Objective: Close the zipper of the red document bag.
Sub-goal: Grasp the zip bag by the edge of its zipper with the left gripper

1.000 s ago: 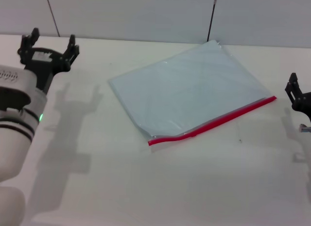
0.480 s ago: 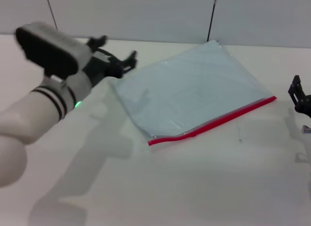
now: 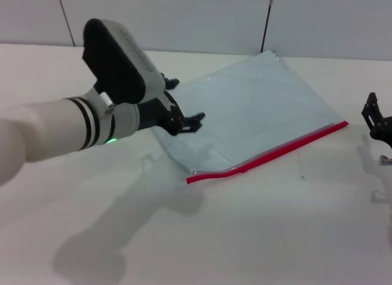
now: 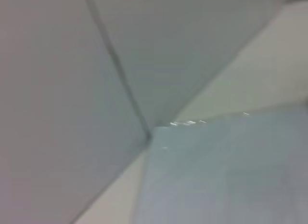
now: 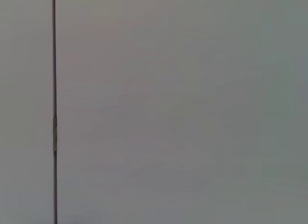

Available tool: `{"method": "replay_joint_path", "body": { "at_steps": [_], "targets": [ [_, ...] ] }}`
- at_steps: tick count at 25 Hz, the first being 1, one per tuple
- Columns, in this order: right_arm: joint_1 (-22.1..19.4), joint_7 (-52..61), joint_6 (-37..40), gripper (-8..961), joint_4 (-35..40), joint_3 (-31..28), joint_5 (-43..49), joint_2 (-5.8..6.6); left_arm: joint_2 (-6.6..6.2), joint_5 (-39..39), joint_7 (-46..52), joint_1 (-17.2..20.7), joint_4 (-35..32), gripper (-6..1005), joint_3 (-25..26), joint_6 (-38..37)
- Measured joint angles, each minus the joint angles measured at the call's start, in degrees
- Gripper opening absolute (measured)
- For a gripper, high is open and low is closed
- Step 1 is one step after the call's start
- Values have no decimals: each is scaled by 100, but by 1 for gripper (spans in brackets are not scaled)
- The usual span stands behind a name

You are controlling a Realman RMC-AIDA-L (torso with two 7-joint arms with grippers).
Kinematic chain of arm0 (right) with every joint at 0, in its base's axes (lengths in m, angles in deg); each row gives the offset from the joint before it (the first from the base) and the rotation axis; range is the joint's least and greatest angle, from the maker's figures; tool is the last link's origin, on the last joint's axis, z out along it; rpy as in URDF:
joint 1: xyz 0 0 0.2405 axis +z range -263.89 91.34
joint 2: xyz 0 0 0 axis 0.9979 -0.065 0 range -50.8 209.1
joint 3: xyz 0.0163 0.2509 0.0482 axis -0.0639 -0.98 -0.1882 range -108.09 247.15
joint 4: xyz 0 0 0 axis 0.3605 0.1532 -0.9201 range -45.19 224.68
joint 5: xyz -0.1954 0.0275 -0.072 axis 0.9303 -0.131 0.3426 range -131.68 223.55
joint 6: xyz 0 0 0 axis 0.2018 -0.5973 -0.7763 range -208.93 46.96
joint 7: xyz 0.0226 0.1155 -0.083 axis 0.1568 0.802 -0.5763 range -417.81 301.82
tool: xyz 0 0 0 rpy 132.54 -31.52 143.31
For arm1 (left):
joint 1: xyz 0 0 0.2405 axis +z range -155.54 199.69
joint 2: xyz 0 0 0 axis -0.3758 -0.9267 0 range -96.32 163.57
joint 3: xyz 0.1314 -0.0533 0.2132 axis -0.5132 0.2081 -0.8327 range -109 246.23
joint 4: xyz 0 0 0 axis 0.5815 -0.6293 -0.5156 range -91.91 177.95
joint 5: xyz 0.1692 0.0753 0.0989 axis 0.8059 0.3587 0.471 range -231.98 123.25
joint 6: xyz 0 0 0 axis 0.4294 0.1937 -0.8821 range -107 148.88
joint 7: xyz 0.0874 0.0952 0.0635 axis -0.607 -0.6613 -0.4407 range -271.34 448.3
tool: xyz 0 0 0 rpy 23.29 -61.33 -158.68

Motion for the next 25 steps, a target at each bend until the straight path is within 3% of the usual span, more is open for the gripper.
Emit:
{"method": "replay_joint_path", "body": {
  "at_steps": [8,18,25],
  "targets": [
    [19,0,76,785,-29,-7,-68,0,383,1280,-152,-2,-569,872,831,-1982],
    [-28,2,-150,785,-32,-9,-296,0,468,1682,-206,-265,-928,865,902,-3218],
    [7,5,-133,785,-33,-9,-299,0,661,2008,-258,-506,-1107,861,873,-3988]
  ]
}}
